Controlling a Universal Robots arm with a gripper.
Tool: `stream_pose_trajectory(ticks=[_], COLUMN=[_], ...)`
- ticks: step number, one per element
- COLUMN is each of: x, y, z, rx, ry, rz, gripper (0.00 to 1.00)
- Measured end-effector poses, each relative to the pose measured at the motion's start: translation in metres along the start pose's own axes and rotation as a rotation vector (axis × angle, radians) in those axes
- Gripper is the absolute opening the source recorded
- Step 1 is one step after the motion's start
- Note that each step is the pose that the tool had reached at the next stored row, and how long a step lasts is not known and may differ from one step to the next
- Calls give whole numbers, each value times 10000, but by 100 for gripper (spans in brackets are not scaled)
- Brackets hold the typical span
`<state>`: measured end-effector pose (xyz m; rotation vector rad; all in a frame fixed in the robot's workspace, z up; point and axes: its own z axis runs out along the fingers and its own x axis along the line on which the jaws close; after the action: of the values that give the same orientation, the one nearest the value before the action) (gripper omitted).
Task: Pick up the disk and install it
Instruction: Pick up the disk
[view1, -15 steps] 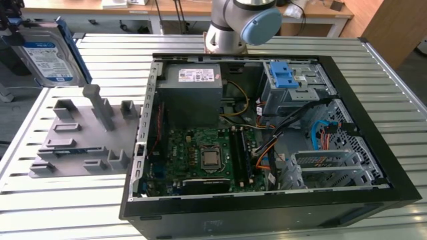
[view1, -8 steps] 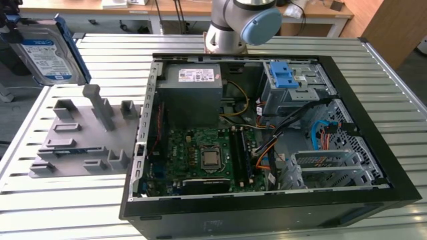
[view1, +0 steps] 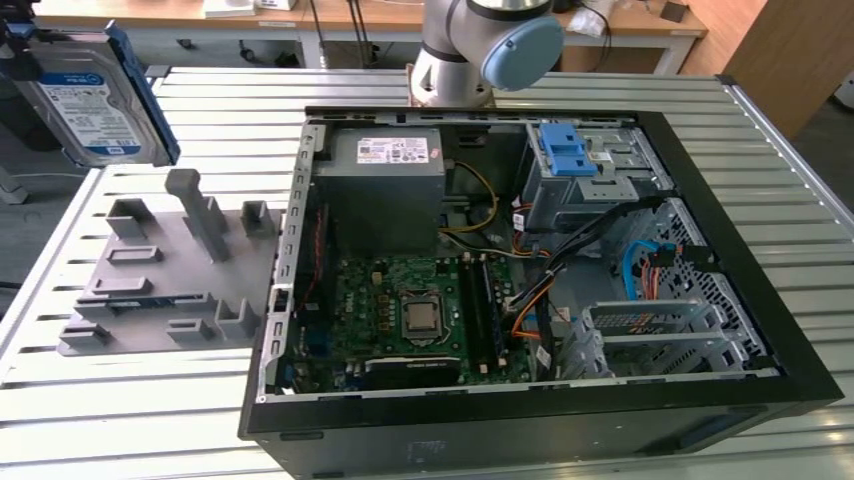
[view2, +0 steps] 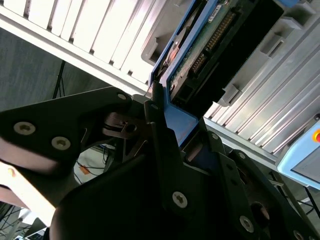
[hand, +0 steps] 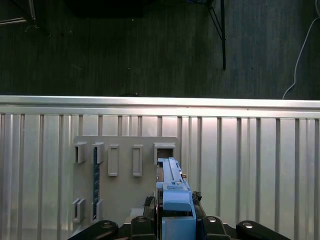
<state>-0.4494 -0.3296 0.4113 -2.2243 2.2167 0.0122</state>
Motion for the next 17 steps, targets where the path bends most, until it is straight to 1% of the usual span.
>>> stream_pose_trajectory(ticks=[17], x=[-1], y=[1], z=[-134], rx=[-1], ry=[1], rz=[0], gripper=[36])
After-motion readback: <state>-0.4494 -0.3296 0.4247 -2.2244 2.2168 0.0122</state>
